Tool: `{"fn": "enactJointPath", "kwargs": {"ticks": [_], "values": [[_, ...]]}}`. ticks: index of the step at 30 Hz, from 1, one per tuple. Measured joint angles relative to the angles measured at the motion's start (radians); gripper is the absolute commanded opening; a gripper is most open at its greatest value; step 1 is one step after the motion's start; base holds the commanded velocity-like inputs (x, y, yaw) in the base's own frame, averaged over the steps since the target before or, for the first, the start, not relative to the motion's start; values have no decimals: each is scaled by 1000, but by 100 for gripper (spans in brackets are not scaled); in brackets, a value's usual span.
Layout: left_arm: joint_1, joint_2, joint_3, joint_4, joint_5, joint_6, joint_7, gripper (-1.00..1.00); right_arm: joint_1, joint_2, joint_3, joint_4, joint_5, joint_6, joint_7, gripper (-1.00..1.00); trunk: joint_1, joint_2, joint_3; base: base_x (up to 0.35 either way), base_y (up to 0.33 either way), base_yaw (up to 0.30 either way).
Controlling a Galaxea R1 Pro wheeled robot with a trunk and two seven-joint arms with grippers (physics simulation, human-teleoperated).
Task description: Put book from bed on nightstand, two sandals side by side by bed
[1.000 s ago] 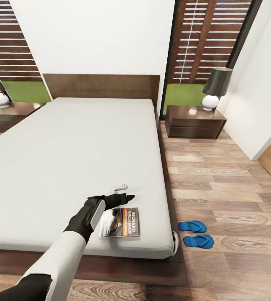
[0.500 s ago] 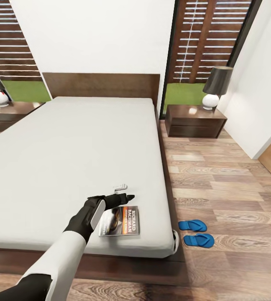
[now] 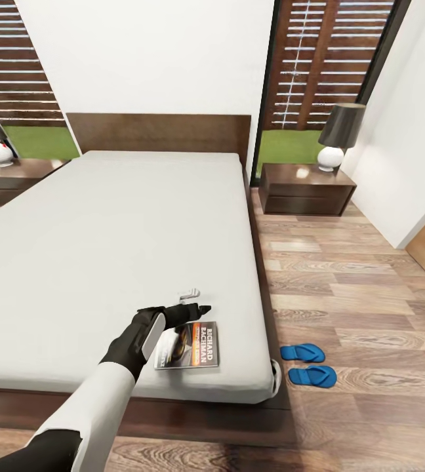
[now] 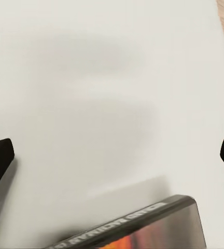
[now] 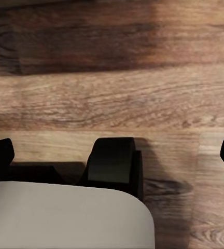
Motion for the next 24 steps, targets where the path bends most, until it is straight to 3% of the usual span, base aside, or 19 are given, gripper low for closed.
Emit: {"fn": "enactJointPath", "kwargs": {"ticks": [7, 24], "values": [[0, 0, 1, -20, 3, -1, -2, 100, 0, 0, 0, 0, 0, 0, 0, 100, 27, -49, -22, 0, 0, 0], [0, 0, 1, -20, 3, -2, -3, 100, 0, 0, 0, 0, 0, 0, 0, 100, 27, -49, -22, 0, 0, 0]]}}
